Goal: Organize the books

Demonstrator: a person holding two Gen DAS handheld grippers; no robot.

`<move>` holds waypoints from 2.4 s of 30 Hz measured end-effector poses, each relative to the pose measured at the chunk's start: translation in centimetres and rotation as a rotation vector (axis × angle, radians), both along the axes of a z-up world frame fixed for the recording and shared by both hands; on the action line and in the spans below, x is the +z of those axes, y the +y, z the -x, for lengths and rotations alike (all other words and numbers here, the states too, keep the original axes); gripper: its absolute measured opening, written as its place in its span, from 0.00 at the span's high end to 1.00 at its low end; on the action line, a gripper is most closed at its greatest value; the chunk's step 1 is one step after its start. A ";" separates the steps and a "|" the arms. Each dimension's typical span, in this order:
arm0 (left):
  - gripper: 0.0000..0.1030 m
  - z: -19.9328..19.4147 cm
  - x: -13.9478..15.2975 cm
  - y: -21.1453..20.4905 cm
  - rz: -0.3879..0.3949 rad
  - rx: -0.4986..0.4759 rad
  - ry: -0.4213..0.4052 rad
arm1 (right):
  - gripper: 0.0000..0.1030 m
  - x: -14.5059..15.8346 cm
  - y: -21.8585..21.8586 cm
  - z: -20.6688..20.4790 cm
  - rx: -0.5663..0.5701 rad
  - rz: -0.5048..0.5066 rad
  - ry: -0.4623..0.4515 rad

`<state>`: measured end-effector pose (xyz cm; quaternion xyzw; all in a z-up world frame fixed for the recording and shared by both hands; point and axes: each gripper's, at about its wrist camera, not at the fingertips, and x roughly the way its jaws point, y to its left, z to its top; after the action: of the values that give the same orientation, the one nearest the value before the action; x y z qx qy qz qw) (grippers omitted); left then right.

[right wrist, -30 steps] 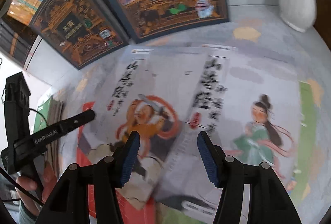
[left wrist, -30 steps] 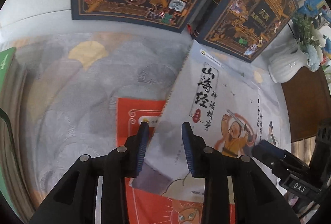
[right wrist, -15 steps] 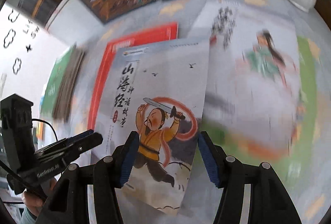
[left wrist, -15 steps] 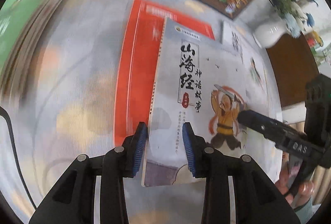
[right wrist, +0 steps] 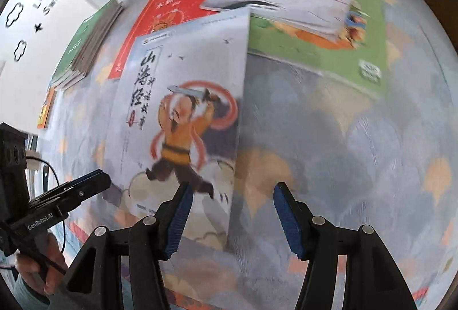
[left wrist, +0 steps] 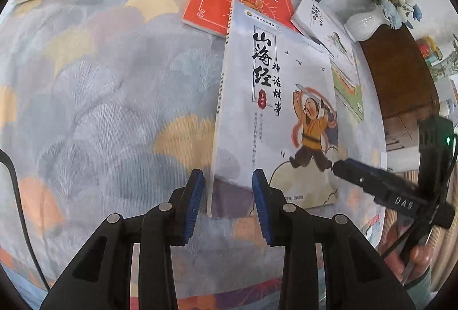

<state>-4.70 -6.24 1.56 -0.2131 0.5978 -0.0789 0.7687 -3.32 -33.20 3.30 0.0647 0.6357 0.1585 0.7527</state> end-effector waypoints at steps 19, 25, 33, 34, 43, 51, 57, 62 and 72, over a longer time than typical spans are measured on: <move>0.67 2.2 -0.4 0.4 0.186 0.060 0.004 | 0.57 -0.6 0.6 4.1 -0.023 -0.090 -0.030; 0.67 2.5 1.2 0.3 0.437 0.072 -0.059 | 0.57 -0.4 1.6 4.0 0.016 -0.045 -0.059; 0.88 1.9 0.2 -1.0 0.296 0.063 -0.051 | 0.57 -0.6 0.8 3.9 -0.010 -0.101 -0.037; 0.88 1.9 0.0 -1.1 0.285 0.065 -0.049 | 0.56 -0.6 0.7 3.9 -0.013 -0.108 -0.033; 0.88 0.8 0.1 -1.9 0.369 0.072 -0.050 | 0.54 -0.8 -1.3 3.6 -0.057 -0.230 0.049; 0.88 -0.6 0.4 -2.1 0.621 0.111 -0.011 | 0.49 -3.1 -7.4 3.0 -0.280 -0.550 0.209; 0.89 -0.9 0.4 -2.4 0.713 0.127 0.030 | 0.49 -5.1 -8.1 2.5 -0.361 -0.741 0.284; 0.89 -0.9 -0.3 -2.0 0.731 0.148 0.076 | 0.54 -5.5 -6.8 1.7 -0.380 -0.818 0.295; 0.89 -1.1 1.5 -3.3 0.340 0.015 0.043 | 0.61 1.0 -2.5 2.0 -0.143 -0.272 0.003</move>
<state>-3.63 -9.50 3.04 -0.3461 0.5906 -0.1683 0.7093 -5.36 -35.66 4.29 0.2114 0.6031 0.1892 0.7455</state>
